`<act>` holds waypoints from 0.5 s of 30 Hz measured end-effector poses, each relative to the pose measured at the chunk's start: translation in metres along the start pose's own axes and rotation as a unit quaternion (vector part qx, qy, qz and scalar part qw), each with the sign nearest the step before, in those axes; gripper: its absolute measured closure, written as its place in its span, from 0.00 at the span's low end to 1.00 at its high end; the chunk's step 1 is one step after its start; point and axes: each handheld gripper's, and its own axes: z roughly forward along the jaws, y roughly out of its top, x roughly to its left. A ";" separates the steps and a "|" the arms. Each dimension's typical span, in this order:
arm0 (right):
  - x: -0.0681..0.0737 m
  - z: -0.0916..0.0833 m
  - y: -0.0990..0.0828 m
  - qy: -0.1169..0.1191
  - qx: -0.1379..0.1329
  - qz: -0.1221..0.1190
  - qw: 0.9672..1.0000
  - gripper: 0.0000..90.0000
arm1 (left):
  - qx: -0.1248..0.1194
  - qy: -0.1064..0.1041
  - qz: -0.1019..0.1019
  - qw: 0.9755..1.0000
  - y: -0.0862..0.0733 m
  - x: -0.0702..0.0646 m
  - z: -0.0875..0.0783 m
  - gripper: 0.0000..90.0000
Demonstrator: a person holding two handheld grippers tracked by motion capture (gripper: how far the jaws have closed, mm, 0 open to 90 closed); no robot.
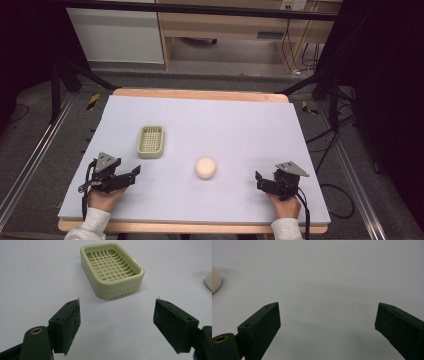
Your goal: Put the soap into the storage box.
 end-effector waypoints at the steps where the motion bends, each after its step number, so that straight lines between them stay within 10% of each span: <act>1: 0.000 0.000 0.000 0.001 0.002 0.002 1.000 0.08 | -0.002 -0.001 0.000 1.000 0.000 -0.001 -0.001 0.24; 15: -0.003 -0.001 -0.001 0.001 -0.003 0.005 1.000 0.08 | -0.014 -0.003 0.004 1.000 0.006 -0.006 -0.004 0.24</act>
